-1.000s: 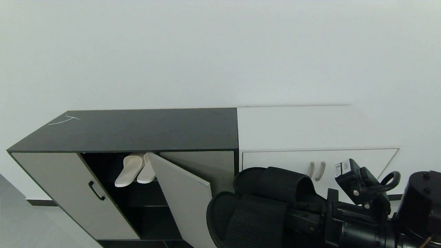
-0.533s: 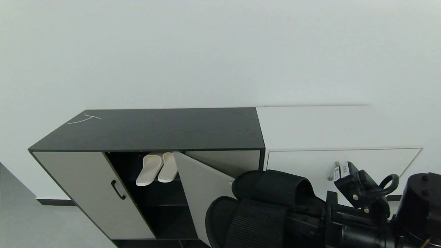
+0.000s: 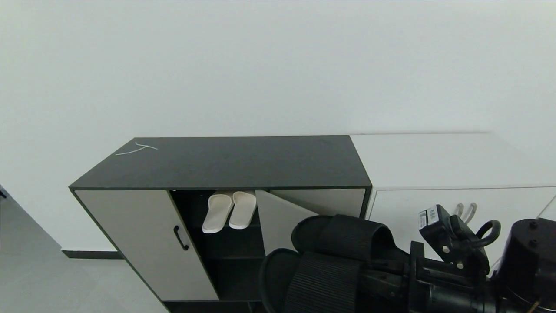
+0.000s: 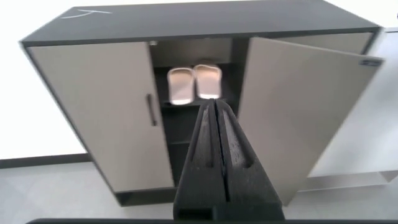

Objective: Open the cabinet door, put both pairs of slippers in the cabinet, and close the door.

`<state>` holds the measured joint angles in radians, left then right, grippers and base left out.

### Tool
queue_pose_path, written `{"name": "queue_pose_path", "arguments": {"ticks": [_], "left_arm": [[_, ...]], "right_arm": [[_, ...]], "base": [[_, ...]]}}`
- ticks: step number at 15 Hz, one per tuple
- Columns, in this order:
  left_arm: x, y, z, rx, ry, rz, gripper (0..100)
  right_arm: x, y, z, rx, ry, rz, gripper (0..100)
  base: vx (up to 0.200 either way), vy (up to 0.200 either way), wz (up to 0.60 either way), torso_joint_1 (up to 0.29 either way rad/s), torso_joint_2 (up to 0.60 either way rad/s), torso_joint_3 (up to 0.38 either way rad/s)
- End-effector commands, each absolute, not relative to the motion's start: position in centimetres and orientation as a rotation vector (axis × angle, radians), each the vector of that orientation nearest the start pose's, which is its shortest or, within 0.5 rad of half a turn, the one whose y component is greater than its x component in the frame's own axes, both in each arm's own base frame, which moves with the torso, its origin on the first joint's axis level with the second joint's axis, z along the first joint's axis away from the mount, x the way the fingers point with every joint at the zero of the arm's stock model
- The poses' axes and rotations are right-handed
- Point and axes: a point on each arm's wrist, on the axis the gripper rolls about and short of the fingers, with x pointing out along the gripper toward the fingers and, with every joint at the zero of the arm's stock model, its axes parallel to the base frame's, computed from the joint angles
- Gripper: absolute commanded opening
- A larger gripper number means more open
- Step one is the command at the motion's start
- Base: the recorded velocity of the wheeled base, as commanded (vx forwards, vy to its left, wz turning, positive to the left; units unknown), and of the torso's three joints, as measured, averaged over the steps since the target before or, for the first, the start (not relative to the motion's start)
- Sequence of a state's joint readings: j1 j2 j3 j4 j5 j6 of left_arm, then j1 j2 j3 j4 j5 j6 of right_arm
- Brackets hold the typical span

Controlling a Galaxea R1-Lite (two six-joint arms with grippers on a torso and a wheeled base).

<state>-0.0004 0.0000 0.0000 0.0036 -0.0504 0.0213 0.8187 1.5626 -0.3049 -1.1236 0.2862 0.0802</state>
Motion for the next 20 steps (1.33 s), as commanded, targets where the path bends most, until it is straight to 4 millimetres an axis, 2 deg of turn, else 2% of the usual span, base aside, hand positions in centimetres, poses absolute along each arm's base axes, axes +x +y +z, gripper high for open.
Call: {"name": "queue_pose_path", "arguments": {"ticks": [1, 6, 20], "left_arm": [[-2.27, -0.11, 7.52, 0.021, 0.004, -0.051, 0], [-2.27, -0.11, 7.52, 0.02, 0.004, -0.052, 0], [-2.27, -0.11, 7.52, 0.018, 0.004, -0.051, 0]], "right_arm": [[15.06, 17.04, 14.01, 0.035, 0.183, 1.096, 0], [14.91, 17.05, 13.36, 0.031, 0.18, 1.104, 0], [14.74, 16.96, 13.12, 0.019, 0.179, 1.122, 0]], "base": [[0.0, 0.2, 0.0, 0.002, 0.0, 0.002], [0.0, 0.2, 0.0, 0.0, 0.0, 0.002], [0.0, 0.2, 0.0, 0.002, 0.0, 0.002]]}}
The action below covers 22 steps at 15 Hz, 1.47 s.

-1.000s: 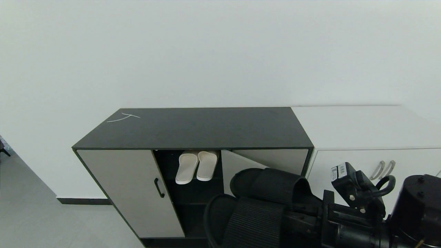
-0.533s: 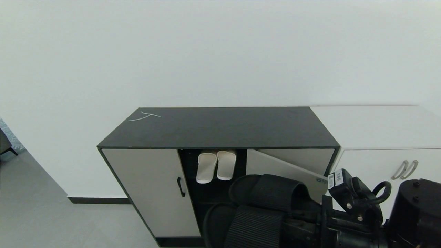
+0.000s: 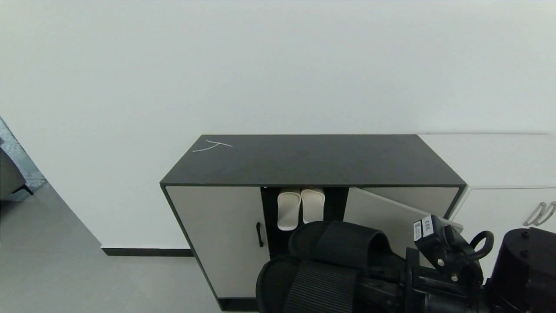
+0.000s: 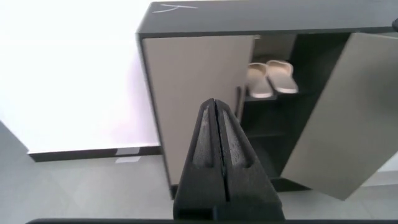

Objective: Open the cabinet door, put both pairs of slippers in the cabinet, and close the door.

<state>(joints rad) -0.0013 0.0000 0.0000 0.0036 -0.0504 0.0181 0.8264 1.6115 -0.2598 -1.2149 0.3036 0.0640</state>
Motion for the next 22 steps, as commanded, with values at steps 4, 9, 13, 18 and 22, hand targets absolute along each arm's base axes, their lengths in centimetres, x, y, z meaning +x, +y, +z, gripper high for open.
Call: {"name": "queue_pose_path", "arguments": {"ticks": [4, 9, 13, 18, 22], "left_arm": [[-2.27, -0.11, 7.52, 0.018, 0.004, -0.052, 0], [-2.27, -0.11, 7.52, 0.012, 0.004, -0.048, 0], [-2.27, -0.09, 7.52, 0.008, 0.004, -0.041, 0], [-2.27, -0.08, 7.52, 0.008, 0.004, -0.04, 0], [-2.27, -0.09, 7.52, 0.008, 0.004, -0.038, 0]], "right_arm": [[14.73, 16.99, 13.08, 0.019, 0.18, 1.123, 0], [14.69, 16.9, 13.07, 0.018, 0.178, 1.122, 0], [14.71, 16.92, 13.03, 0.013, 0.177, 1.122, 0], [14.79, 17.01, 12.84, 0.011, 0.184, 1.122, 0], [14.76, 16.97, 12.84, 0.011, 0.184, 1.122, 0]], "base": [[0.0, 0.2, 0.0, 0.004, 0.0, 0.004], [0.0, 0.12, 0.0, 0.0, 0.0, 0.002], [0.15, 0.0, 0.0, 0.001, 0.0, 0.003], [0.0, 0.0, 0.0, 0.0, 0.0, 0.0], [0.0, 0.0, 0.0, -0.143, 0.29, 0.154]]}}
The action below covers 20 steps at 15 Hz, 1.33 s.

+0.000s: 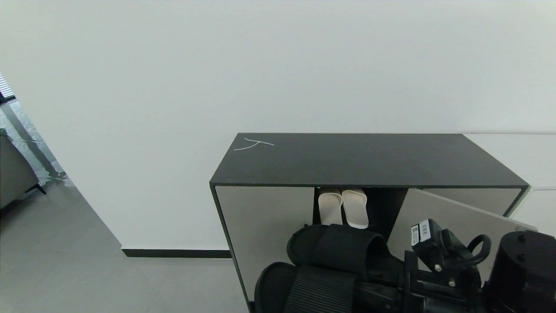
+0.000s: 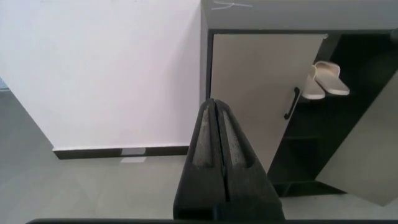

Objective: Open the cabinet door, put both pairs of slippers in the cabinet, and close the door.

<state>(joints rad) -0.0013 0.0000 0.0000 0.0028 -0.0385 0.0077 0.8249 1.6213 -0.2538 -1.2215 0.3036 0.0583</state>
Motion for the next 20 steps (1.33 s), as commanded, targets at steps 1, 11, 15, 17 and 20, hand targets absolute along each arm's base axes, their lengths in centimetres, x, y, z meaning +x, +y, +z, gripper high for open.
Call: {"name": "queue_pose_path", "arguments": {"ticks": [1, 11, 15, 17, 20], "left_arm": [[-2.27, -0.09, 7.52, 0.008, 0.004, -0.038, 0], [-2.27, -0.08, 7.52, 0.008, 0.004, -0.04, 0], [-2.27, -0.08, 7.52, 0.005, 0.005, -0.04, 0], [-2.27, -0.08, 7.52, 0.005, 0.005, -0.038, 0], [-2.27, -0.08, 7.52, 0.005, 0.005, -0.037, 0]], "right_arm": [[14.75, 16.96, 12.89, 0.013, 0.178, 1.122, 0], [14.84, 17.07, 12.66, 0.011, 0.184, 1.122, 0], [14.84, 17.07, 12.66, 0.011, 0.184, 1.122, 0], [14.84, 17.07, 12.66, 0.011, 0.184, 1.122, 0], [14.84, 17.06, 12.59, 0.009, 0.187, 1.122, 0]], "base": [[0.0, 0.0, 0.0, -0.159, 0.37, 0.183], [0.0, -0.08, 0.0, -0.158, 0.34, 0.184], [0.0, -0.1, 0.0, -0.005, 0.01, 0.007], [0.0, 0.0, 0.0, 0.0, 0.0, 0.0], [0.0, 0.0, 0.0, -0.037, 0.08, 0.046]]}}
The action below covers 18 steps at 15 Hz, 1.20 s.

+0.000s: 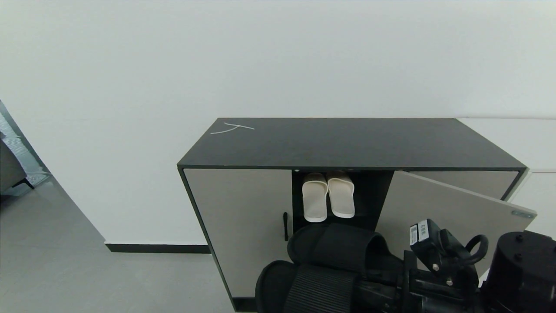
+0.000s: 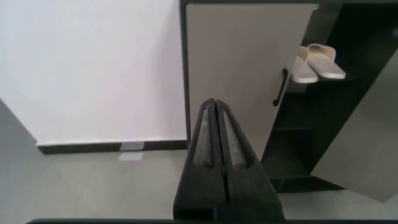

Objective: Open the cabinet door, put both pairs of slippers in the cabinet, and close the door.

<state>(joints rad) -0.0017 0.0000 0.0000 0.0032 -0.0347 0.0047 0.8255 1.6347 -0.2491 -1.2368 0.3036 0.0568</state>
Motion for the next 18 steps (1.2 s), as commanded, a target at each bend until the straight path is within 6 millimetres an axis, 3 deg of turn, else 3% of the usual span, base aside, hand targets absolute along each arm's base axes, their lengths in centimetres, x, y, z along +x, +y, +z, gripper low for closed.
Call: {"name": "queue_pose_path", "arguments": {"ticks": [1, 18], "left_arm": [[-2.27, -0.08, 7.52, 0.005, 0.005, -0.035, 0], [-2.27, -0.07, 7.52, 0.0, 0.005, -0.035, 0]], "right_arm": [[14.83, 17.06, 12.52, 0.008, 0.19, 1.122, 0], [14.72, 16.94, 11.66, -0.003, 0.228, 1.119, 0]], "base": [[0.0, 0.0, 0.0, -0.173, 0.39, 0.217], [0.0, 0.0, 0.0, -0.204, 0.49, 0.283]]}}
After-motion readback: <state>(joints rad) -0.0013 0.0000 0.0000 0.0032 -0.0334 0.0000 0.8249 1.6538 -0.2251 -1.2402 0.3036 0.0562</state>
